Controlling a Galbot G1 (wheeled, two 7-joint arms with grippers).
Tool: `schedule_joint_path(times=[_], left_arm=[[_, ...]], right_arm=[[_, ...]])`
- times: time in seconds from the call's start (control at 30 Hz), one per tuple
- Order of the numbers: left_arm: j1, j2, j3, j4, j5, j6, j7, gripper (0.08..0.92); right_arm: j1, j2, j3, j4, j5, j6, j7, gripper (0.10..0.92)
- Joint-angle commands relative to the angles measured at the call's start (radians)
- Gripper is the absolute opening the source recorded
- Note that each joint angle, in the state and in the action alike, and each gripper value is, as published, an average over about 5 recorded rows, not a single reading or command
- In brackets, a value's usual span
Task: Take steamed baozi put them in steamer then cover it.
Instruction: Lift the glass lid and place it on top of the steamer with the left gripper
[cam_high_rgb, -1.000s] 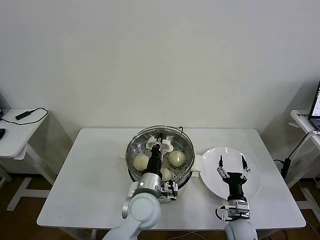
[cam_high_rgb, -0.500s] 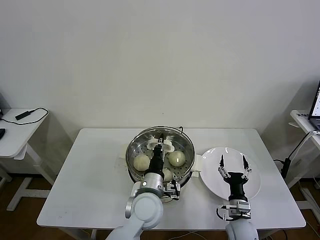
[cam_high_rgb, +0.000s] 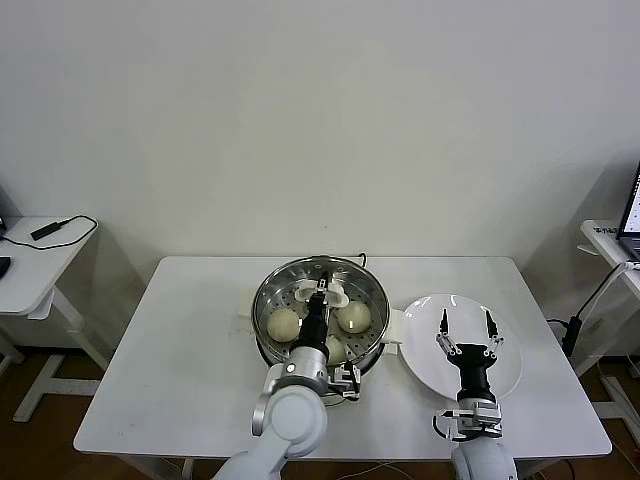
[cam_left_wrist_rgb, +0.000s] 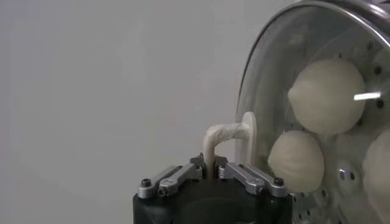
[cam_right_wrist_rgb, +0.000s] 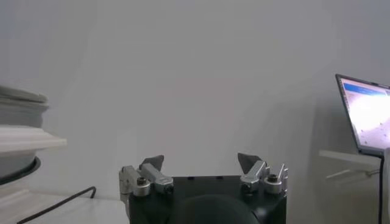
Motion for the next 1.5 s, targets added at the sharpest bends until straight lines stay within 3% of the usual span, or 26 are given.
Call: schedule_joint_path(times=[0.03,1.23,1.33,1.5], left_arm=[[-0.004,-0.003,-0.002,0.012,0.011,-0.004,0.001,0.196],[0.017,0.003,-0.016,-0.003,0.021,-0.034,0.021,0.199],[0.02,0.004,-0.017,-0.009,0.021,-0.035,0.02,0.242],[0.029,0.01,-0.018,-0.035,0.021,-0.035,0.022,0.383]], right_arm=[[0.0,0.0,0.002,0.002,0.0,0.001,0.0,0.823],[0.005,0.003,0.002,-0.003,-0.004,0.003,-0.001,0.823],[0.004,0.004,0.002,-0.003,-0.005,0.003,-0.001,0.823],[0.002,0.006,0.0,-0.003,-0.008,0.004,-0.001,0.823]])
